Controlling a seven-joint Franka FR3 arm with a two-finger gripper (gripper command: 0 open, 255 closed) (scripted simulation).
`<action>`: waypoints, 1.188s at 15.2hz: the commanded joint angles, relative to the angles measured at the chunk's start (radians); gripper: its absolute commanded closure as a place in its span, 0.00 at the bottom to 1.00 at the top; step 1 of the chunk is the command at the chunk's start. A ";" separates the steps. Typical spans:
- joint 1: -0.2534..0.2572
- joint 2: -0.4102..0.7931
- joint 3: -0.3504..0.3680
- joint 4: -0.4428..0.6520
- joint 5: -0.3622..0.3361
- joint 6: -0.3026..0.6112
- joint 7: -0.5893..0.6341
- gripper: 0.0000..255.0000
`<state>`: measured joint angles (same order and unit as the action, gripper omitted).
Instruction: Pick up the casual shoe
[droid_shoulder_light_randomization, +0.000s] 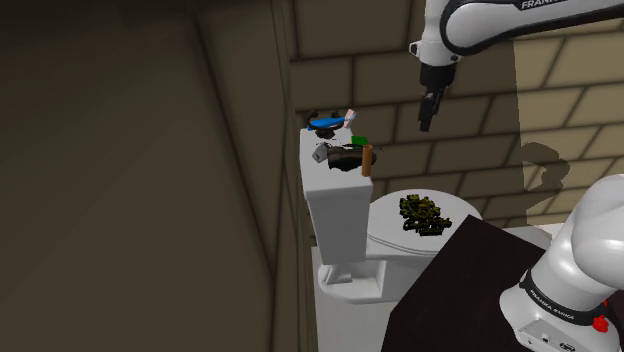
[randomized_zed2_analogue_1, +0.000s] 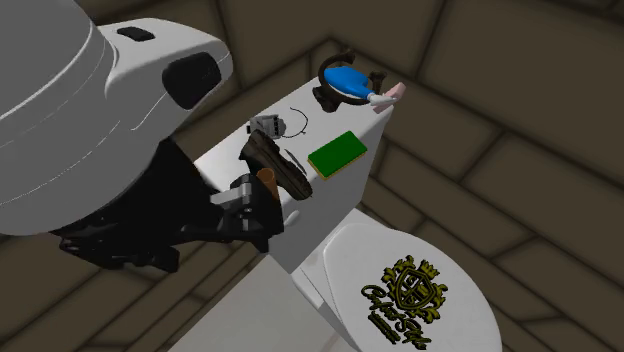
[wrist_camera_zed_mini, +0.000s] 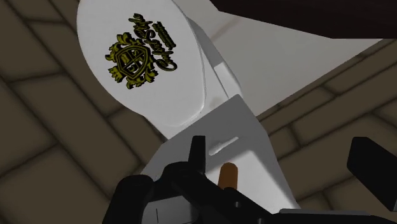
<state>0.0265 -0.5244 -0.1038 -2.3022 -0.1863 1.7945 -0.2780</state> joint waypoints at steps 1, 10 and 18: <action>0.009 0.078 -0.008 0.027 -0.011 0.060 -0.029 0.00; 0.033 0.396 -0.027 0.185 -0.046 0.260 -0.156 0.00; 0.043 0.684 -0.018 0.401 -0.063 0.370 -0.260 0.00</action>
<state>0.0700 0.1262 -0.1224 -1.9218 -0.2457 2.1455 -0.5228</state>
